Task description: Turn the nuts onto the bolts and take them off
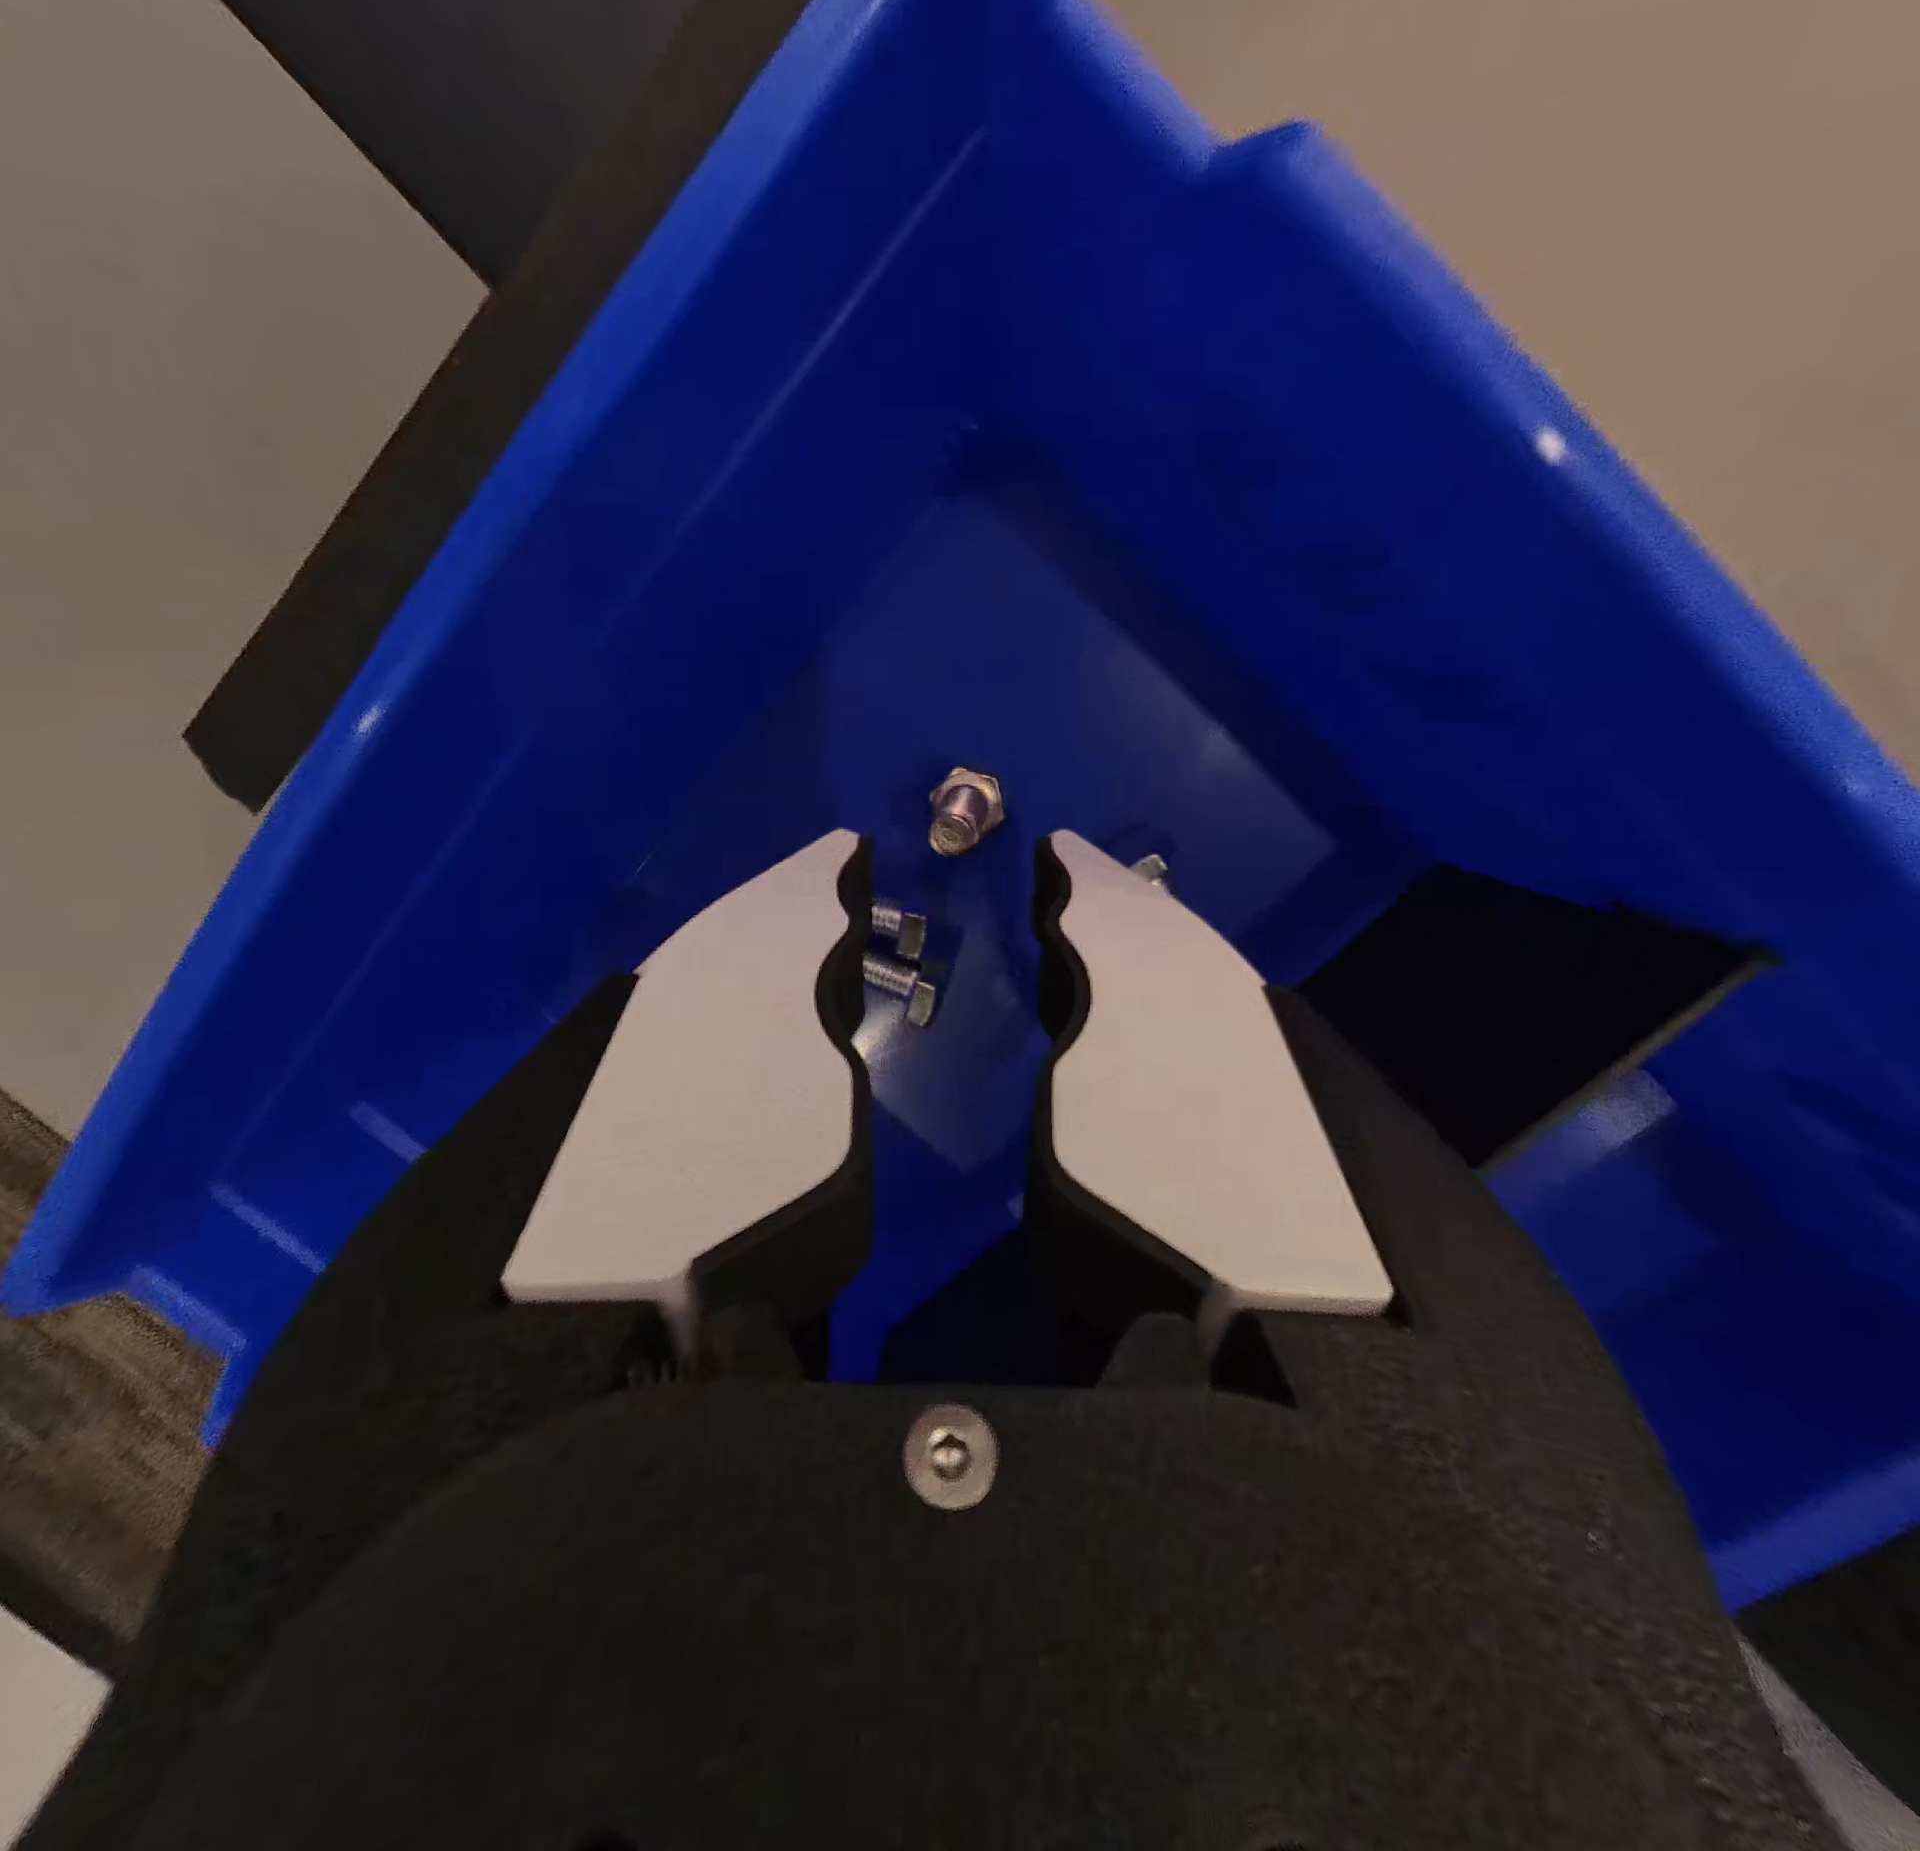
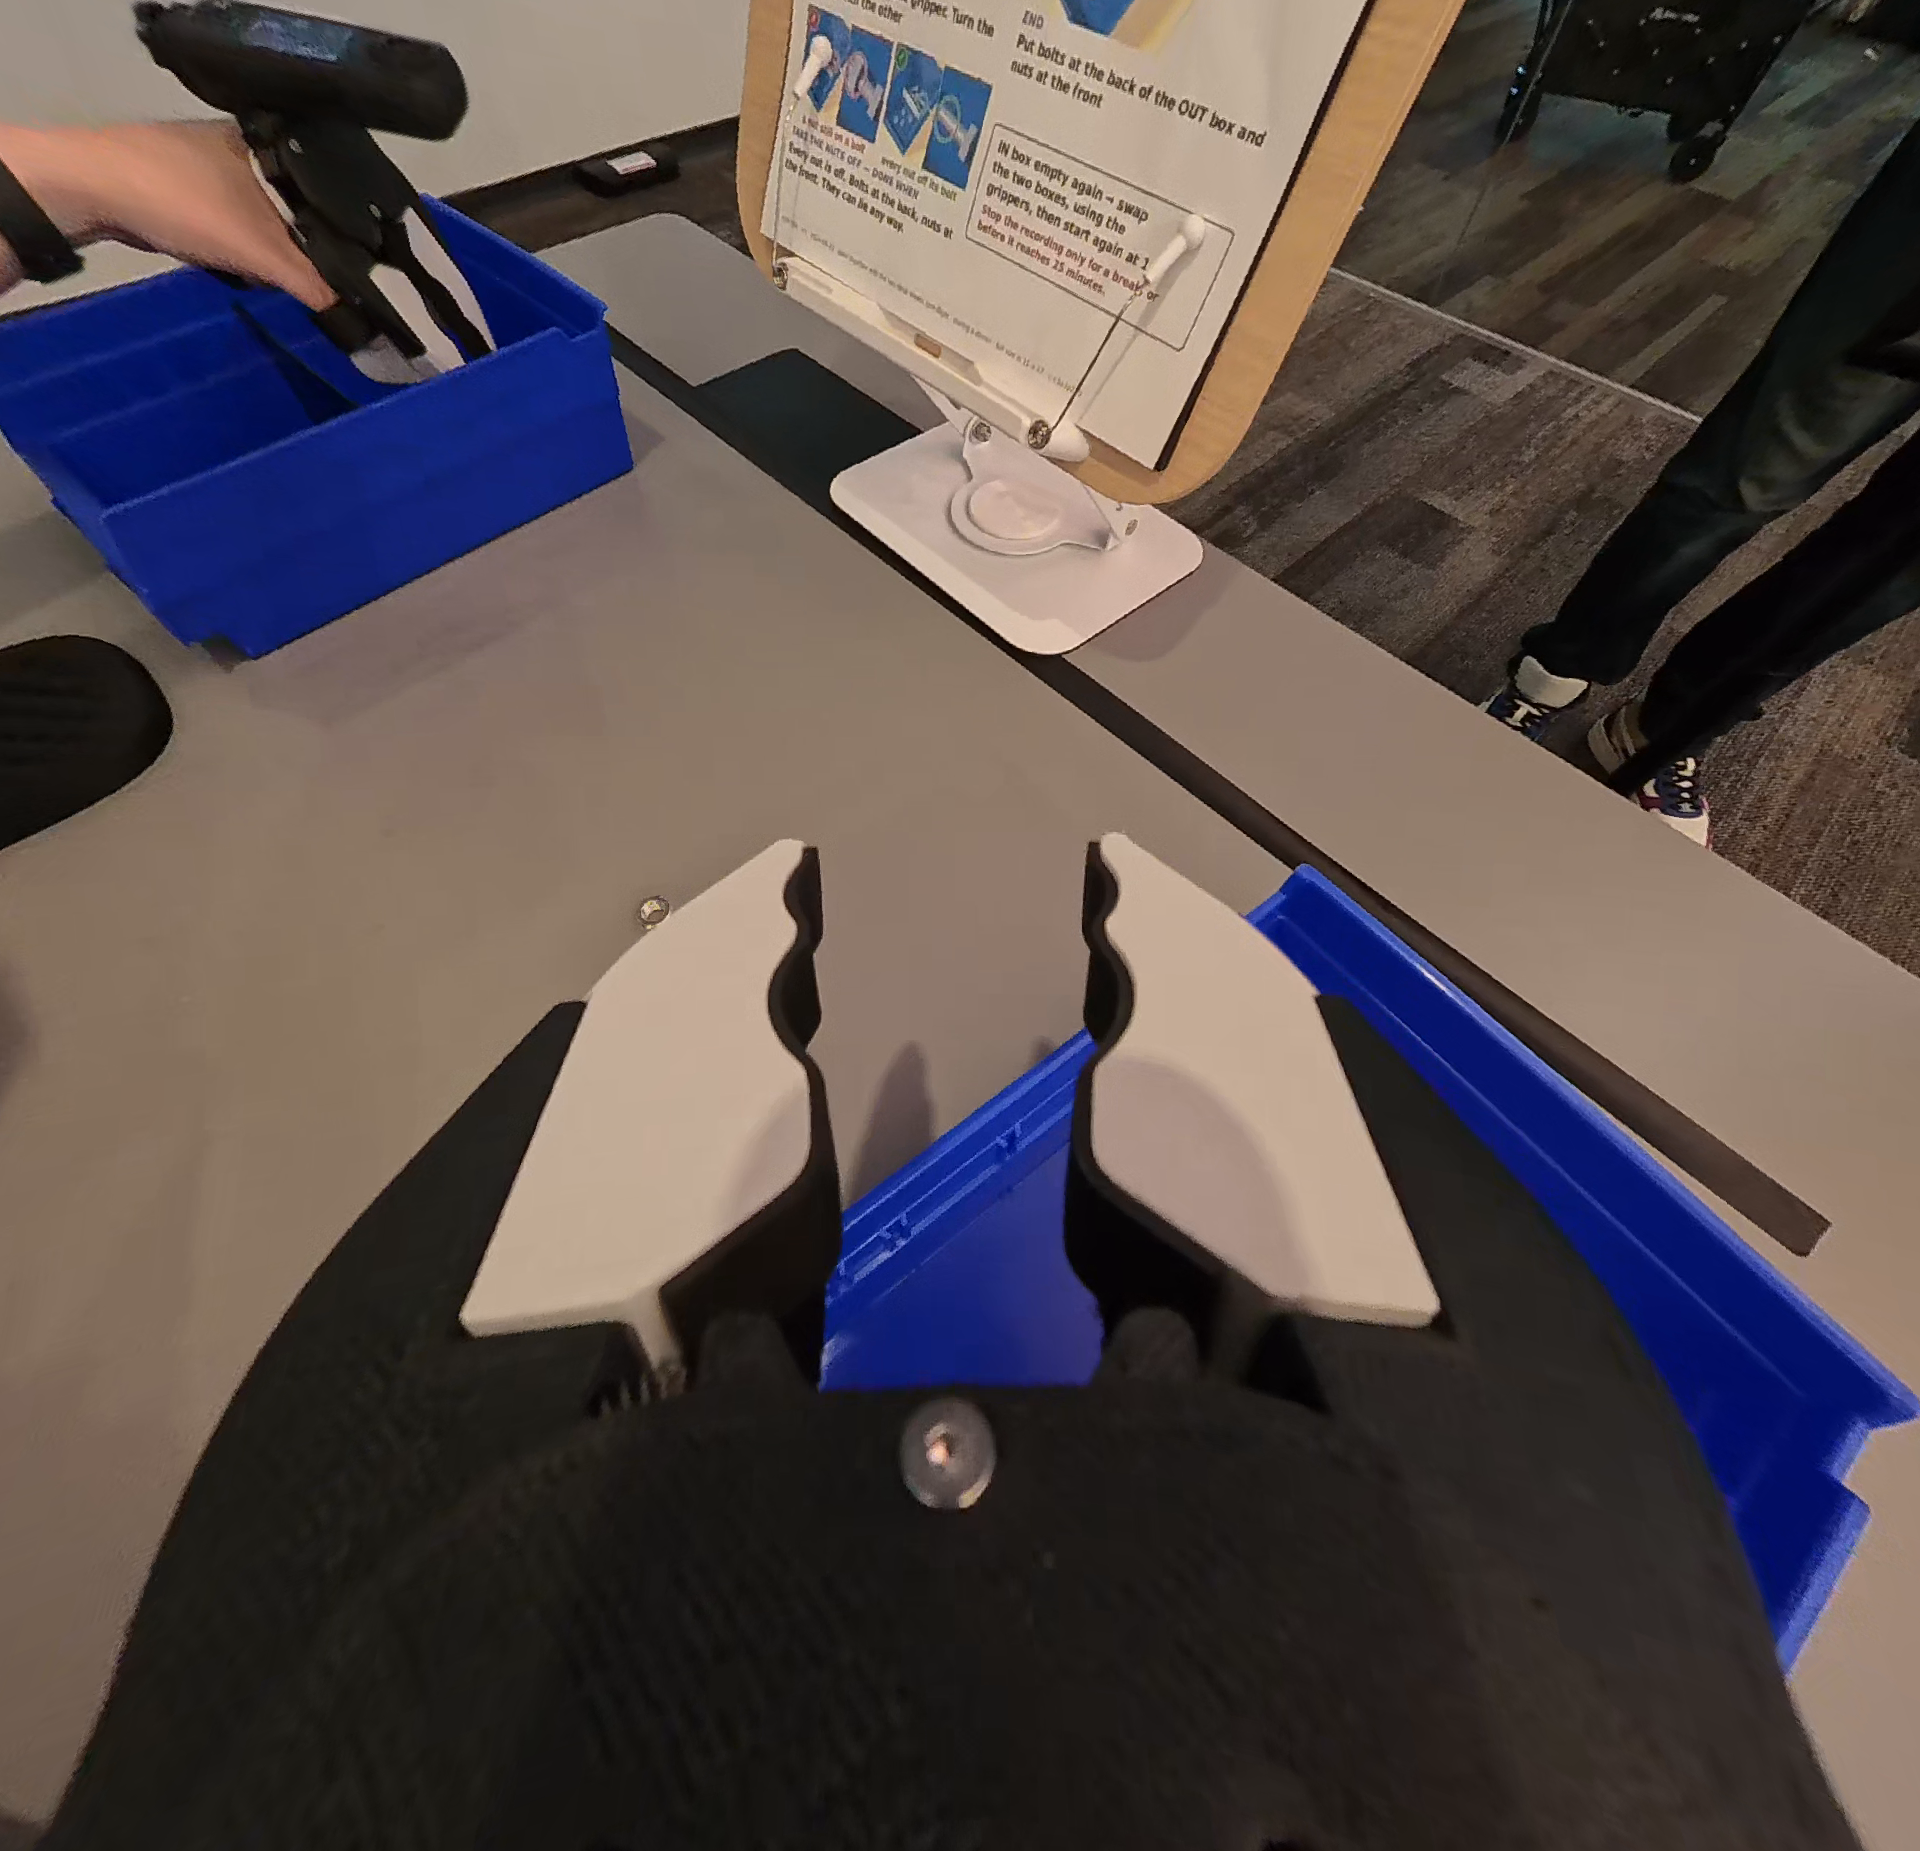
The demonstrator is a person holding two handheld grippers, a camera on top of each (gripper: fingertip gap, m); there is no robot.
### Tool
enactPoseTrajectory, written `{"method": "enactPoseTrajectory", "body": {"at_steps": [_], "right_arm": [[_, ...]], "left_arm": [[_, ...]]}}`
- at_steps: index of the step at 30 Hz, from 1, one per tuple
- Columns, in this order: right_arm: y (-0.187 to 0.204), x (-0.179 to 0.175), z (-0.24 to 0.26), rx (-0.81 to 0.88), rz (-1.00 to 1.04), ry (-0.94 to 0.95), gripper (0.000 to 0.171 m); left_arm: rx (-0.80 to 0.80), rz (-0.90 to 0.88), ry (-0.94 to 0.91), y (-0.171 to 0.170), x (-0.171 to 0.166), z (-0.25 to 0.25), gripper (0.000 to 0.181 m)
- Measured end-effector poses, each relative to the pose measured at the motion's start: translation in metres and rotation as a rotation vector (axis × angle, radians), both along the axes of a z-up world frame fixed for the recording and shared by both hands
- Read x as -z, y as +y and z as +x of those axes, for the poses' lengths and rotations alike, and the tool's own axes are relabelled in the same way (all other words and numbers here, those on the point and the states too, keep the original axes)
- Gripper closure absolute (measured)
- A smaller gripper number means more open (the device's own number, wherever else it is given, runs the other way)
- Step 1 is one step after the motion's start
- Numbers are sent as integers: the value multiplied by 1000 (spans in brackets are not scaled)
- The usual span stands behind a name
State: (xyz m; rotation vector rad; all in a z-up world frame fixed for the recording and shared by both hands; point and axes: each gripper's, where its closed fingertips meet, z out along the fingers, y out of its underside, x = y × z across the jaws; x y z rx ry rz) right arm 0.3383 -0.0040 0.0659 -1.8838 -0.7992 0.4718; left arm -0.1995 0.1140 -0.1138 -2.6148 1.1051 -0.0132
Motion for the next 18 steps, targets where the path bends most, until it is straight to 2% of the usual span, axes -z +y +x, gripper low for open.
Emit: {"method": "enactPoseTrajectory", "body": {"at_steps": [7,10,13,18], "right_arm": [[5,8,2,9,-29,-16,122],[6,10,2,6,-33,-26,122],[6,10,2,2,-33,-25,122],[7,10,6,10,-33,-18,122]], "left_arm": [[16,-62,44,5,17,-2,158],[17,-86,35,3,19,-1,168],[12,-121,66,0,24,-5,164],[27,-107,79,2,28,-5,171]]}}
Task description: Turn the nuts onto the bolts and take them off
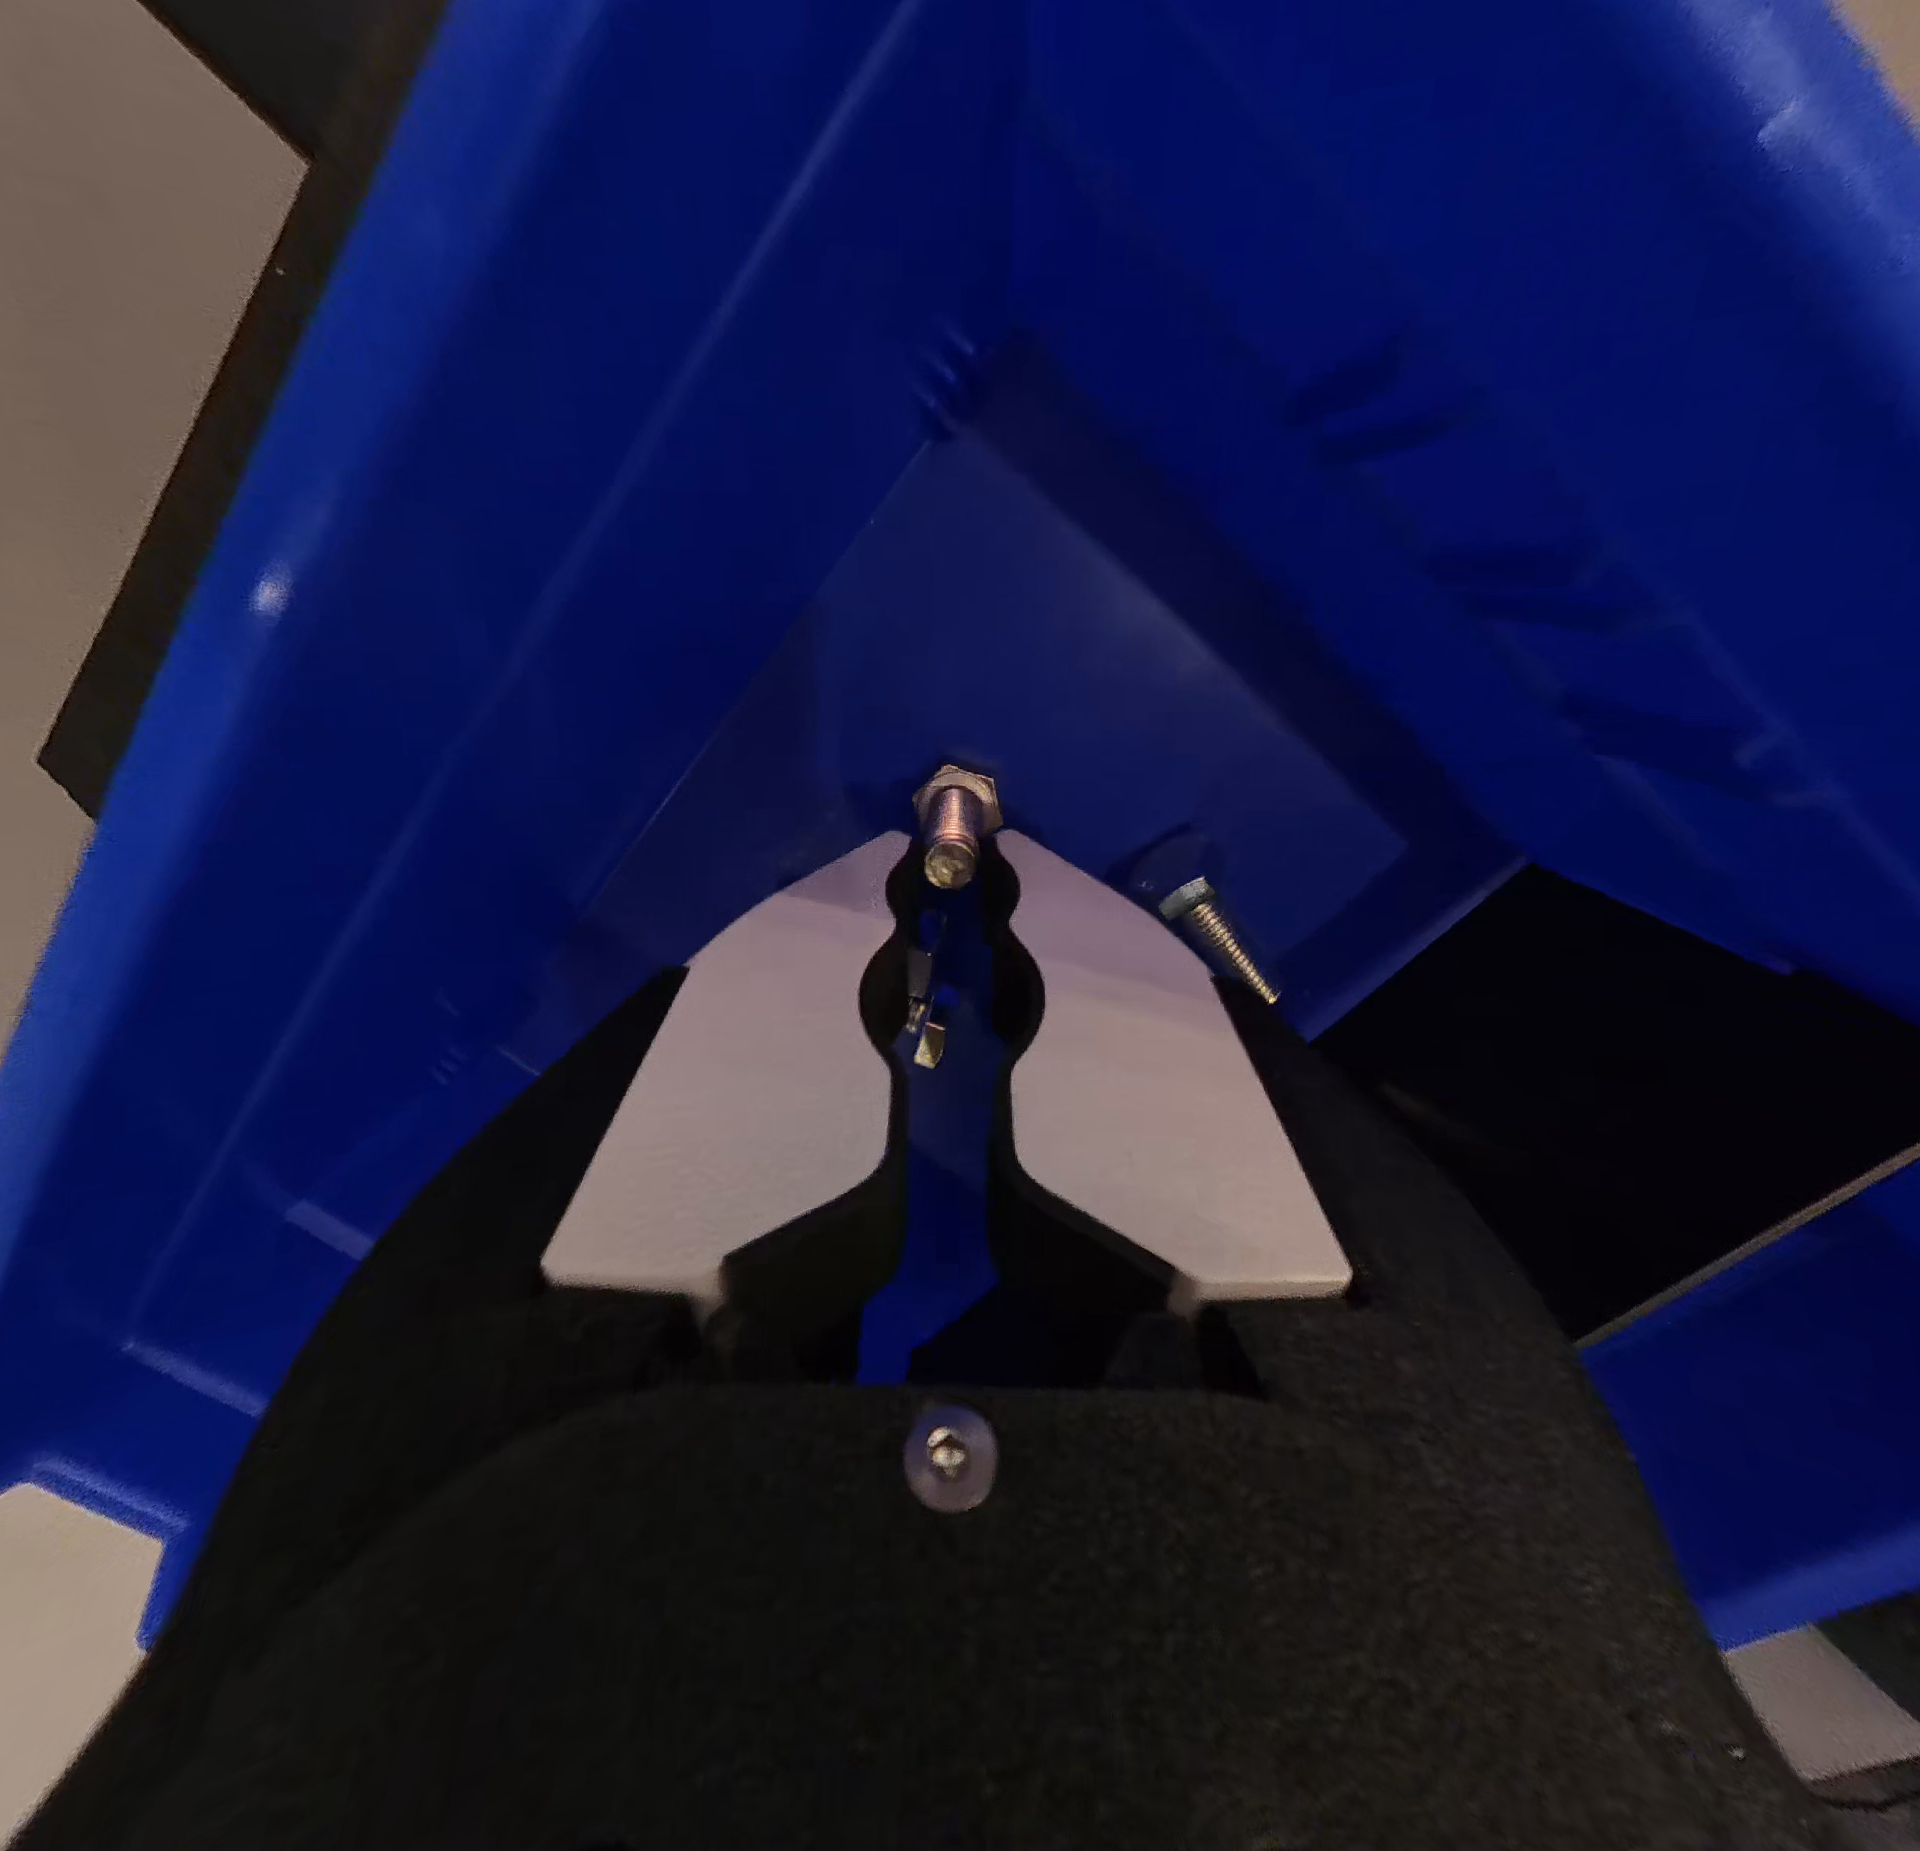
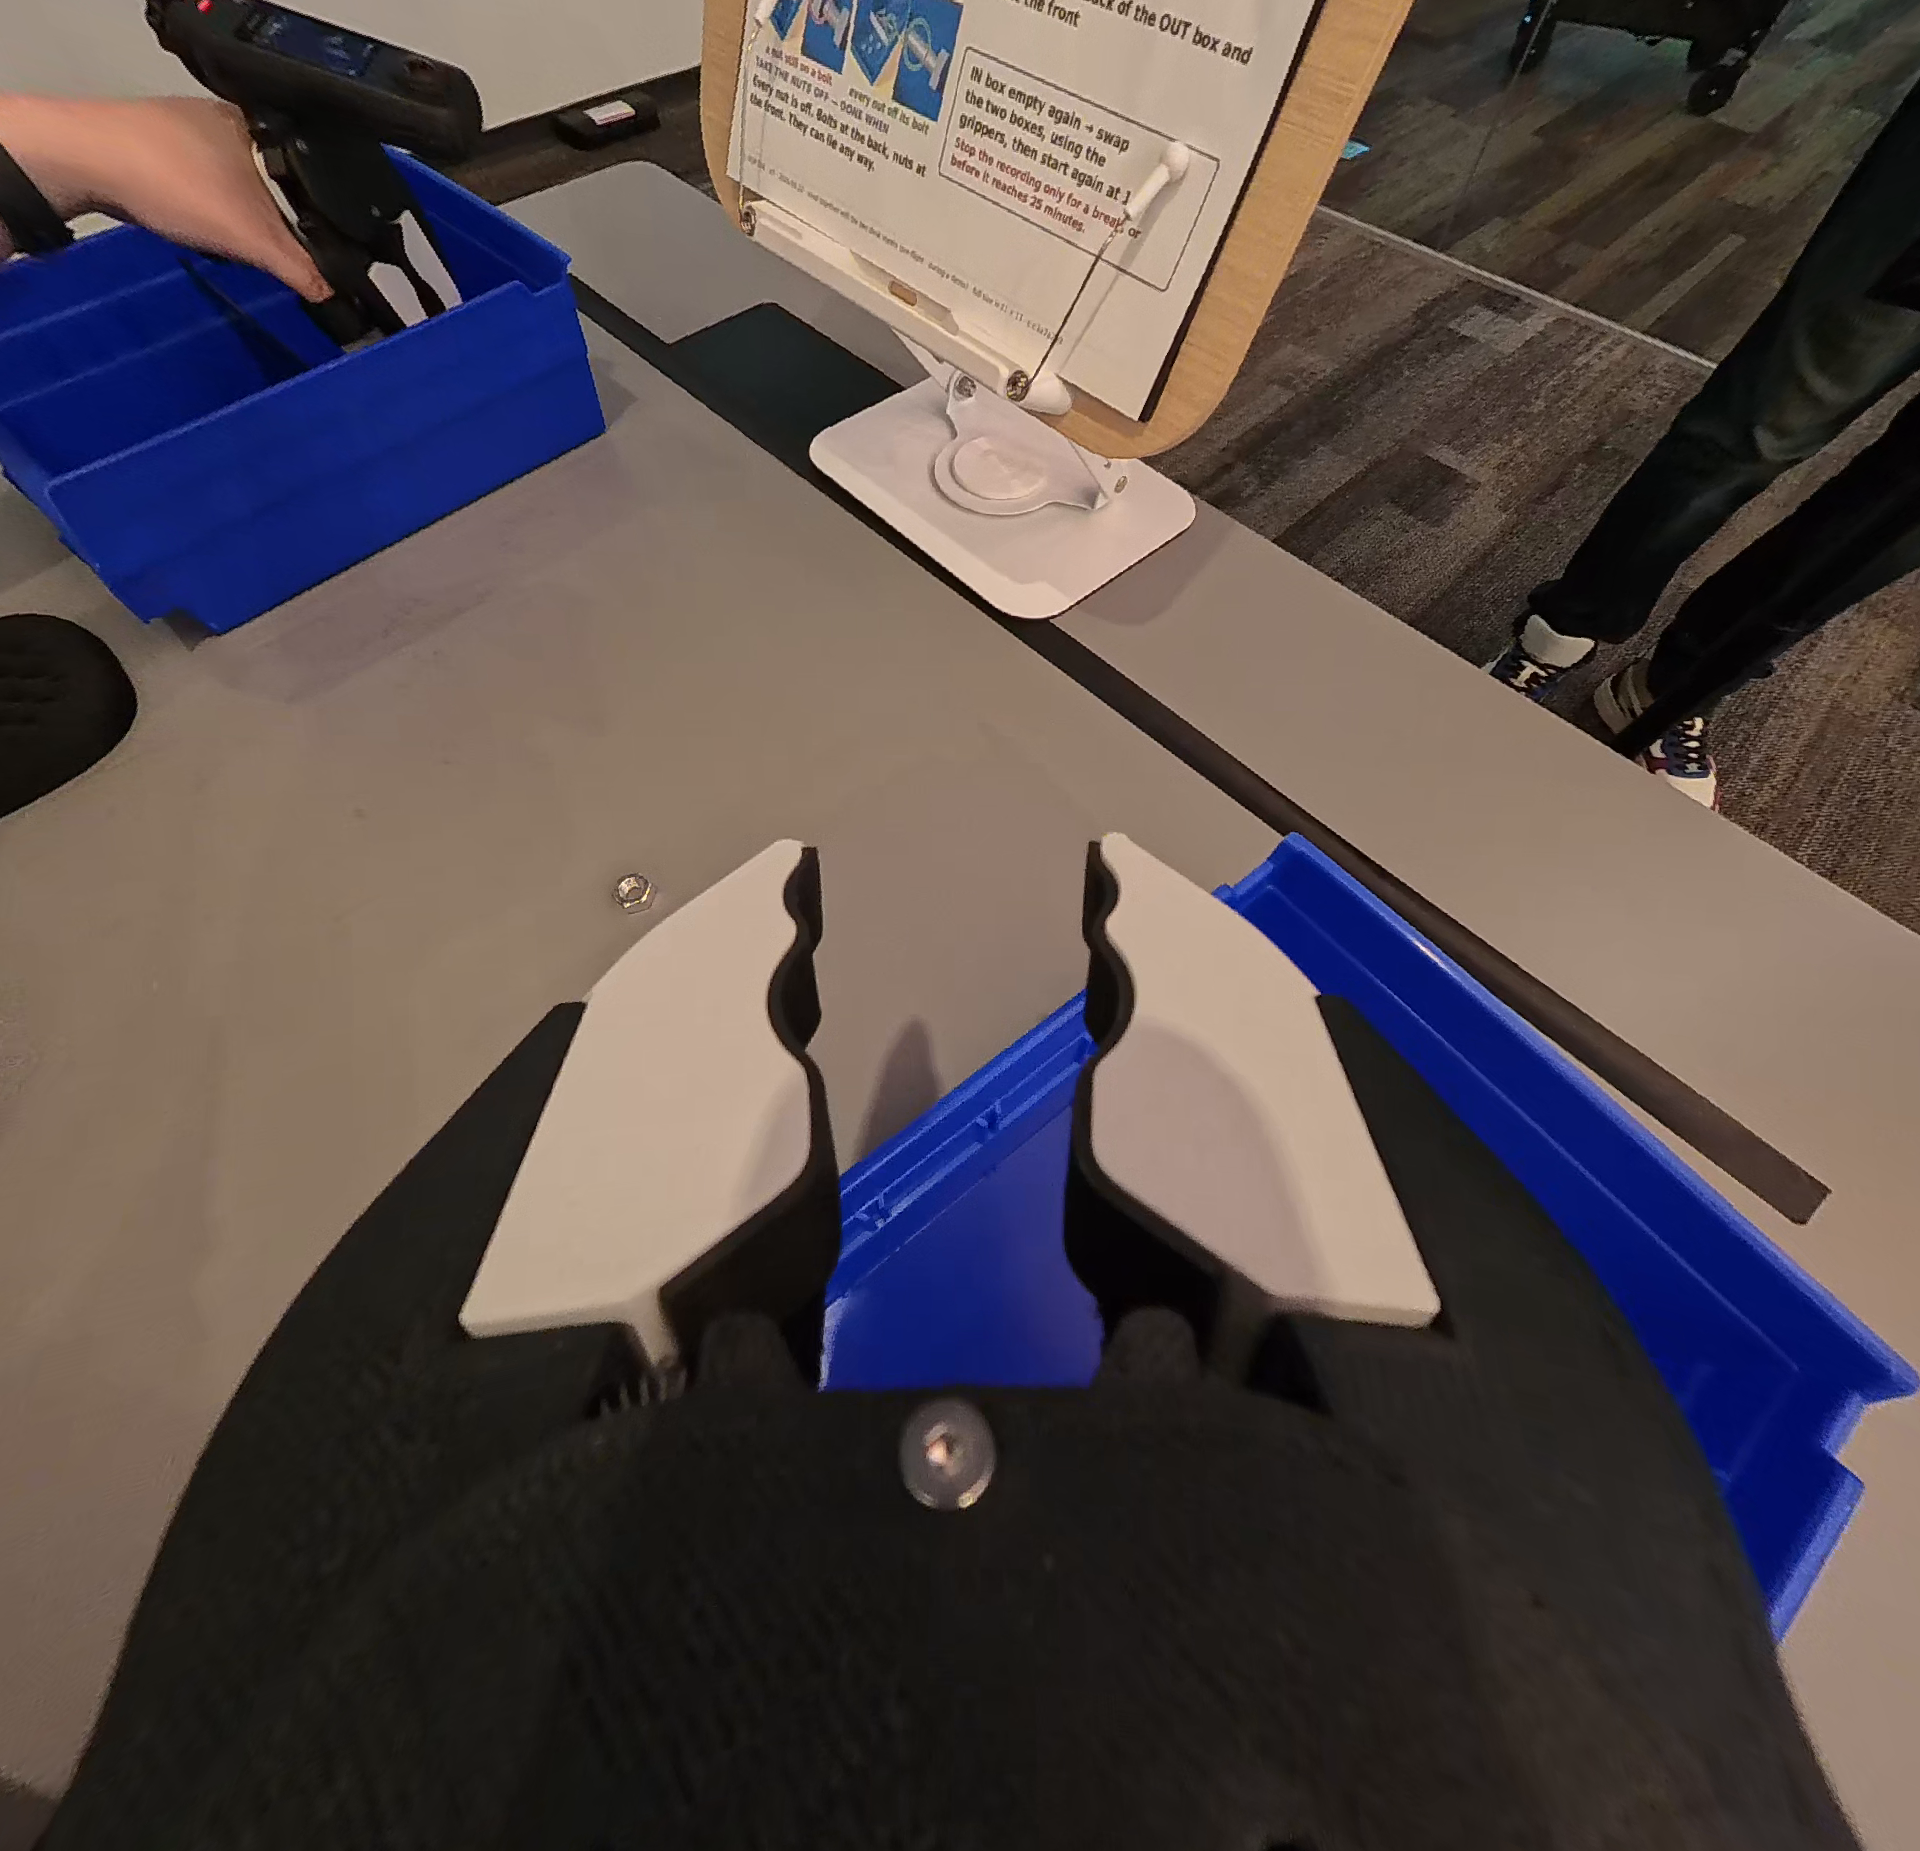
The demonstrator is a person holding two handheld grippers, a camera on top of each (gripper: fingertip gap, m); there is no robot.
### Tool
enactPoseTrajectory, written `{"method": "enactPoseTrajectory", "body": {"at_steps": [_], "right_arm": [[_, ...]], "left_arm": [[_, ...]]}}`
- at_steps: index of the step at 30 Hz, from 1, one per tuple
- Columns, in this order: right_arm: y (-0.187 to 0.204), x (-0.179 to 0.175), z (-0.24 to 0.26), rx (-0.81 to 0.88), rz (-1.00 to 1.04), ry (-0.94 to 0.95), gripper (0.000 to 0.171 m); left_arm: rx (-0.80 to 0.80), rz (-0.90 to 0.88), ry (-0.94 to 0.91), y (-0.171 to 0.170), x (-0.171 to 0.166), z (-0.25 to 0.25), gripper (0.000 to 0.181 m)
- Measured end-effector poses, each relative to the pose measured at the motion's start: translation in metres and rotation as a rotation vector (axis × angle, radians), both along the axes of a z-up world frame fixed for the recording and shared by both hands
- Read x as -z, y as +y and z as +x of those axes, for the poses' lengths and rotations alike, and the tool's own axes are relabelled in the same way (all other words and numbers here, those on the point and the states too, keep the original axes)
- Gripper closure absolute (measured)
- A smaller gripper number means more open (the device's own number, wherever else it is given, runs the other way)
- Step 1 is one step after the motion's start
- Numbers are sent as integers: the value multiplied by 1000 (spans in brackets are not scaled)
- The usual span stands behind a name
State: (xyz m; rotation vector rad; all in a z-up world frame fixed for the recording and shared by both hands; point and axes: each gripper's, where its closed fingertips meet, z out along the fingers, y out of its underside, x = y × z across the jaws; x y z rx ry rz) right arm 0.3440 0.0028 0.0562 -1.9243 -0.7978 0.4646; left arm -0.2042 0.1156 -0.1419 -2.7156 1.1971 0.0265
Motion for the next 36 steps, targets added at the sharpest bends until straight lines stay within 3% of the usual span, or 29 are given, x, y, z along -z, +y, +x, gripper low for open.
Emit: {"method": "enactPoseTrajectory", "body": {"at_steps": [7,36], "right_arm": [[2,4,4,2,-17,18,122],[4,12,-3,-29,-46,21,121]], "left_arm": [[-21,-1,-42,-4,-4,-2,171],[61,130,-36,-23,-92,29,171]]}}
